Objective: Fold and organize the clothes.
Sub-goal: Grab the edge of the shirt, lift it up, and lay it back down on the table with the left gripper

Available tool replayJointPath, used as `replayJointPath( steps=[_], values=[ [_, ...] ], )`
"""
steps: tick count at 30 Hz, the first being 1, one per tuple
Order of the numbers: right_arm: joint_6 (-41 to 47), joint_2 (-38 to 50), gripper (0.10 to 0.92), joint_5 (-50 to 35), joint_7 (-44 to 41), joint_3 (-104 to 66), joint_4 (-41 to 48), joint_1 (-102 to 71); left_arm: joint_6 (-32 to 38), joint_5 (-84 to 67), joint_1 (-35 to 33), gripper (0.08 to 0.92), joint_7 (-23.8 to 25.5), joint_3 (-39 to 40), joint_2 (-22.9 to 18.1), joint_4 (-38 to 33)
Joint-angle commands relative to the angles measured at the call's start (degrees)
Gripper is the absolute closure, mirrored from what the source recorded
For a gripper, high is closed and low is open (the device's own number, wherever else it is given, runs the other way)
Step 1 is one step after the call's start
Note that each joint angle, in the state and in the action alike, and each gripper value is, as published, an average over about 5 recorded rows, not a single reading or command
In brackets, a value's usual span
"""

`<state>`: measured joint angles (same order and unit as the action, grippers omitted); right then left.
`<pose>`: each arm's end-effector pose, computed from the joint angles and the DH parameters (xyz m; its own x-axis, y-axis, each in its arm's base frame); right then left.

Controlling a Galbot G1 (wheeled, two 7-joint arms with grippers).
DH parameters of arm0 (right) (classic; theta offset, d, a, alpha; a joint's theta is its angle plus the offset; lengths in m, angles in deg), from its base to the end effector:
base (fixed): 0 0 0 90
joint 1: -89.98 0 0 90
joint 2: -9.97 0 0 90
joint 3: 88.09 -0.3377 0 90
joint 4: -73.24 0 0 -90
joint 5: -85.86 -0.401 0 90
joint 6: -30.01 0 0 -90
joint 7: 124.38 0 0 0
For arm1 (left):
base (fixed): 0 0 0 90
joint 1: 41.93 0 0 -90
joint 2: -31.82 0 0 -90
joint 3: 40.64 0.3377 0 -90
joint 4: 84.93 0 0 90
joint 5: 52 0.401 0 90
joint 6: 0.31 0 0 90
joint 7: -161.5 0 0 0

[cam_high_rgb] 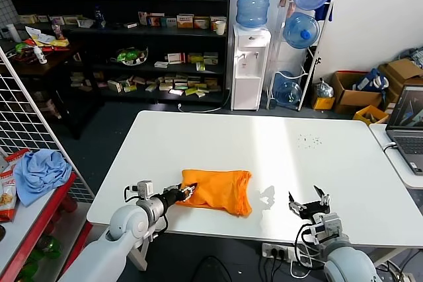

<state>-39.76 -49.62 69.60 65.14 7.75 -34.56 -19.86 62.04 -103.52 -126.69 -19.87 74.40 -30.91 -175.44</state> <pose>0.2876 -0.0754 -0.3219 -0.9095 0.0039 0.4156 -0.1076 0.9637 -0.2444 0.3960 0.0022 -0.3400 -0.7078 0.4774 0.5206 0.2918 0.8688 -0.4000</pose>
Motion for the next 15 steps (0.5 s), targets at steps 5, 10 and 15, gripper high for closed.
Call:
replayJointPath(
  steps=[5,10,15],
  values=[
    [0.0,-0.2,0.203,0.0,0.1,0.1,-0.5,-0.2,0.9,0.6,-1.3,0.727,-0.8,-2.8,1.9,-2.2],
    [0.1,-0.3,0.203,-0.1,0.1,0.9,-0.3,0.7,-0.2,0.4,-2.7,0.840,-3.6,-7.3,5.4,-3.0],
    [0.1,-0.5,0.203,-0.2,0.1,2.4,0.7,2.5,-1.4,2.7,-4.4,0.847,-6.2,-12.3,10.9,-3.1]
  ],
)
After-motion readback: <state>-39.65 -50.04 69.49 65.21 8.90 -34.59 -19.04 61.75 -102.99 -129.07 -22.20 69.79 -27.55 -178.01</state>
